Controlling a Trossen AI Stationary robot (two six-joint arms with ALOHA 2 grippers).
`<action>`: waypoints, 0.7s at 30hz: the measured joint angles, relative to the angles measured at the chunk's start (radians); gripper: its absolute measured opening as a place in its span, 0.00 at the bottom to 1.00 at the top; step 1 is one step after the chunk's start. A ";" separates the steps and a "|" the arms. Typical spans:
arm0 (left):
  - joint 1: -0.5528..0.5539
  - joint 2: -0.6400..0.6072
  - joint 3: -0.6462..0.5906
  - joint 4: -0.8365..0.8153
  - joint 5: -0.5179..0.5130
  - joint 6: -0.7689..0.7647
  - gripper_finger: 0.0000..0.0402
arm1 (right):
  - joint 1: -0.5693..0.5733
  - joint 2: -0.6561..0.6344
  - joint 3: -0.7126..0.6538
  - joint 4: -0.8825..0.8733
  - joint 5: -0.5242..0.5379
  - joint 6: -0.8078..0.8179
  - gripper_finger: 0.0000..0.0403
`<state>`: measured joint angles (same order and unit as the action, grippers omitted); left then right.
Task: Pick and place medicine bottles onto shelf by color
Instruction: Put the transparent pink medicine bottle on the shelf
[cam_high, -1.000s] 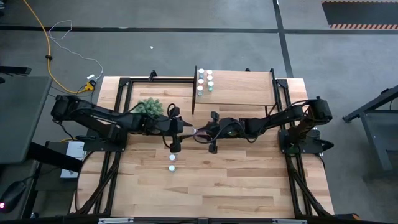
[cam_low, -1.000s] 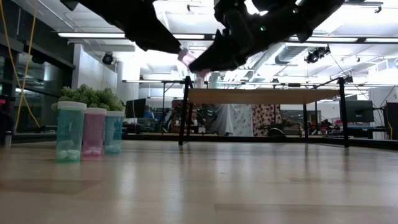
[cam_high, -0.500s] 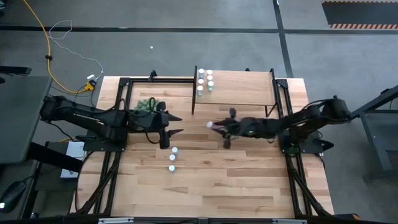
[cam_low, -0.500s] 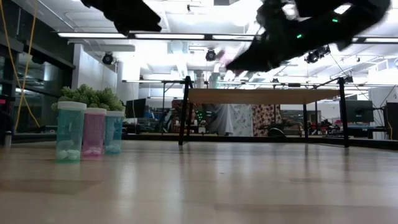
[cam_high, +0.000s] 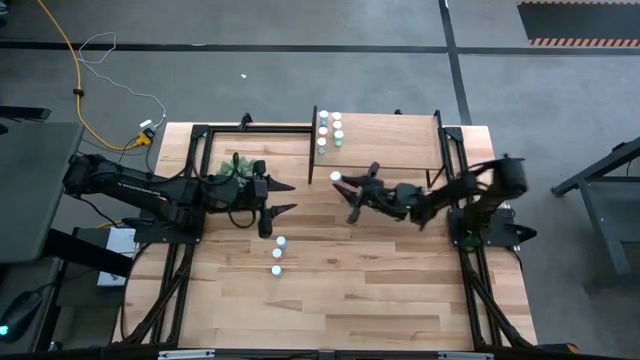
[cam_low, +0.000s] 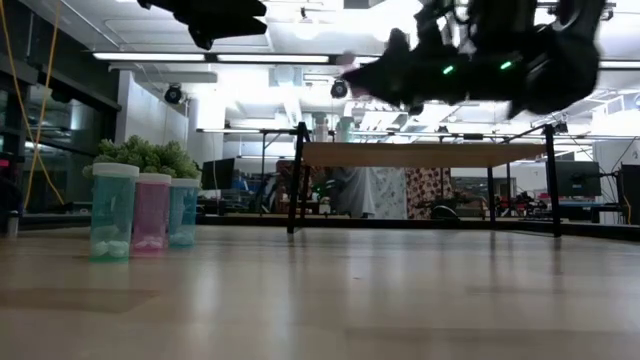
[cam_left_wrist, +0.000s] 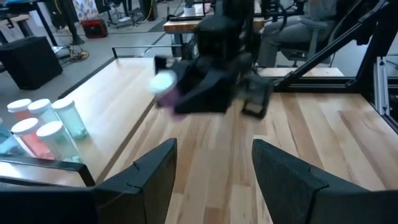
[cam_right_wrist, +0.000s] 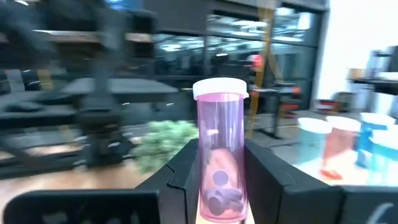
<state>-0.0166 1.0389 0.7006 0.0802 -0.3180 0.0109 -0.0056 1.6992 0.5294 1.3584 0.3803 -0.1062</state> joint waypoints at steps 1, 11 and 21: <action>0.000 0.000 0.000 -0.001 0.000 0.000 0.50 | -0.009 0.044 0.024 0.029 0.024 -0.003 0.22; 0.000 0.000 0.000 -0.016 0.000 0.001 0.50 | -0.085 0.249 0.117 0.213 0.196 0.049 0.22; -0.001 0.000 0.000 -0.012 0.000 0.001 0.50 | -0.084 0.257 0.173 0.122 0.324 0.040 0.22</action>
<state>-0.0174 1.0393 0.7006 0.0687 -0.3180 0.0116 -0.0895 1.9561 0.7026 1.4801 0.7047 -0.0658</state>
